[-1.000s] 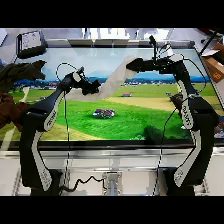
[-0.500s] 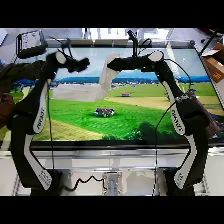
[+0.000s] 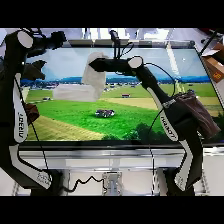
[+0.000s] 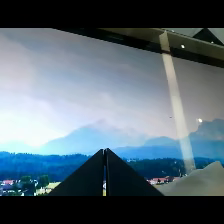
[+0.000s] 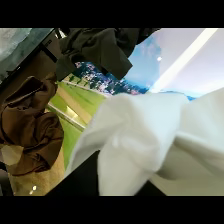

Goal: Fold the shirts.

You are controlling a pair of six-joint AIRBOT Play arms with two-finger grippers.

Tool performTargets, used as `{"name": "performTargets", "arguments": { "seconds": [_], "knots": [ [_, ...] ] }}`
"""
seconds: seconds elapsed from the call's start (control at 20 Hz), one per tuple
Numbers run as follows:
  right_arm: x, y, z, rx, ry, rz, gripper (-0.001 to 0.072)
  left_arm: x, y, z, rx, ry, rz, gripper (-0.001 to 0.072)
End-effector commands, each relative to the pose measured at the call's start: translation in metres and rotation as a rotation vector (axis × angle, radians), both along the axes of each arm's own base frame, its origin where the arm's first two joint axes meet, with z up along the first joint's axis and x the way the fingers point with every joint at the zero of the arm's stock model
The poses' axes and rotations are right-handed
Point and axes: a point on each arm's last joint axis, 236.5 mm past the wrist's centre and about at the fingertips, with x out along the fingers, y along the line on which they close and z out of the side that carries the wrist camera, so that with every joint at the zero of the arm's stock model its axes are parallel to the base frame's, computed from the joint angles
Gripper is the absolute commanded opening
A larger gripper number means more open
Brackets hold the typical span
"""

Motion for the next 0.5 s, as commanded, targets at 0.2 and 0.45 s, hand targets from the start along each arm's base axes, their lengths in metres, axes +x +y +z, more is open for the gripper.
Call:
{"name": "performTargets", "arguments": {
  "seconds": [0.2,0.45],
  "knots": [
    [-0.020,0.078,-0.023,0.076,-0.006,-0.075,0.0030,-0.023,-0.001,-0.022,0.088,0.108,-0.079,0.0021],
    [-0.049,0.107,-0.104,0.102,0.243,0.031,0.0122,-0.025,0.008,-0.029,0.142,0.126,-0.073,0.0021]
  ]
}}
